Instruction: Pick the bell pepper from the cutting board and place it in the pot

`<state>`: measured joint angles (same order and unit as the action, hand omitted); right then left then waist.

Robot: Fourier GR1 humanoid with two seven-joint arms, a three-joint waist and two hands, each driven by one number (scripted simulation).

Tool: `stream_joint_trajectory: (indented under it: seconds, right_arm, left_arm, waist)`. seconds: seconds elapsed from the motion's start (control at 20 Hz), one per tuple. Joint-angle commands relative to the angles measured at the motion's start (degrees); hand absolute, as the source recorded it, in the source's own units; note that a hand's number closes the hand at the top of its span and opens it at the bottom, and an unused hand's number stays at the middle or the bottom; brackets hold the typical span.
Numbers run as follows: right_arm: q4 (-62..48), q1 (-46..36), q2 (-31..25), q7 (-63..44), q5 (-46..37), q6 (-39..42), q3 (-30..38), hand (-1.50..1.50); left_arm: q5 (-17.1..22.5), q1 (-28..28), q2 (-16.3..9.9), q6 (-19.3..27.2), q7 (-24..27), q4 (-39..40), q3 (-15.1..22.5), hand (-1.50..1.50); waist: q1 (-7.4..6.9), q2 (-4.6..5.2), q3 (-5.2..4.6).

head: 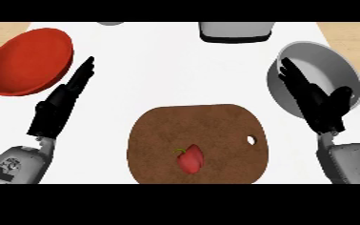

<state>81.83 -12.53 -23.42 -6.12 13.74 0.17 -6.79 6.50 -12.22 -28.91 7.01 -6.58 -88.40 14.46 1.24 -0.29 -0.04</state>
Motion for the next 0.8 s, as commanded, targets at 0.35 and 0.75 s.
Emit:
stream_joint_trajectory:
  seconds: [0.35,0.75]
  right_arm:
    - [12.8,-27.4,-5.3,11.0,-9.0,24.1,-13.3,1.50]
    - [5.0,-32.6,-6.9,41.4,-16.0,39.0,-18.1,-1.50]
  left_arm:
    - [7.4,-4.7,9.5,4.4,2.8,-0.6,-5.2,0.00]
    - [8.5,-7.1,11.7,7.1,4.4,0.4,-8.7,0.00]
  waist:
    - [-9.21,0.19,-0.48]
    - [-5.11,1.61,0.19]
